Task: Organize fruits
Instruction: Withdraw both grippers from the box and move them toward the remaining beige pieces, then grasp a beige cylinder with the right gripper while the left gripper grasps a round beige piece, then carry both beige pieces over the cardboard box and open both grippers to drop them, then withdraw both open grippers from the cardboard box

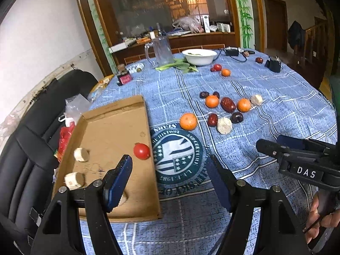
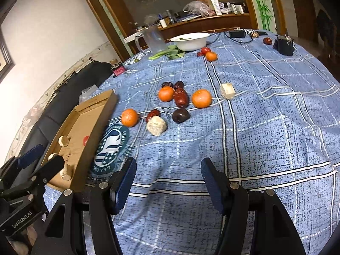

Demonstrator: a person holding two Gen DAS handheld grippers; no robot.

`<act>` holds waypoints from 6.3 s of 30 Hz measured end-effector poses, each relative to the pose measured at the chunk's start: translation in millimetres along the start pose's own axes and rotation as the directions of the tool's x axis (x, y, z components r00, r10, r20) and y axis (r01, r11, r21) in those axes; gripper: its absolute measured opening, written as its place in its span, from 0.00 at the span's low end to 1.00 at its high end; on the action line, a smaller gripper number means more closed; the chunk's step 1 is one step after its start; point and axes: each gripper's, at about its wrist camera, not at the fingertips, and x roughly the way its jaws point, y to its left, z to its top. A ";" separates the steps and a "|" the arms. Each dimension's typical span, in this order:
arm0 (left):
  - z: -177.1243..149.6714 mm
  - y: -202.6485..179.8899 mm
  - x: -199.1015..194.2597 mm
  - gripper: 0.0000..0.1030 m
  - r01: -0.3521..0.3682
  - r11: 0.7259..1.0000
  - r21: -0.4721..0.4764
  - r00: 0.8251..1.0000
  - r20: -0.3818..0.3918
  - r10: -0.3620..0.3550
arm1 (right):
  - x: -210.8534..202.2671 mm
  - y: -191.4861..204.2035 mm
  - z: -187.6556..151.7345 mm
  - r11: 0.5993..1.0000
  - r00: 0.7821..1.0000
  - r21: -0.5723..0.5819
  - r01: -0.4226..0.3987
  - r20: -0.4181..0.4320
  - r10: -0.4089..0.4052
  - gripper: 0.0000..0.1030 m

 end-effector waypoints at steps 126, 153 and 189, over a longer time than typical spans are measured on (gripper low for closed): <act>32.6 219.9 136.3 0.29 0.055 0.909 -0.412 0.971 -0.190 -0.145 | 134.8 196.9 81.1 0.899 0.954 -0.372 -0.232 -0.268 0.135 0.29; 22.3 218.2 62.4 0.65 0.151 0.843 -0.517 0.979 -0.039 -0.199 | 104.0 217.0 37.4 0.848 0.982 -0.507 -0.157 -0.171 0.080 0.53; 6.0 -11.1 -61.1 0.84 0.117 0.987 -0.111 0.980 0.176 -0.097 | -20.9 4.3 11.2 0.996 0.998 0.063 -0.056 0.014 0.056 0.68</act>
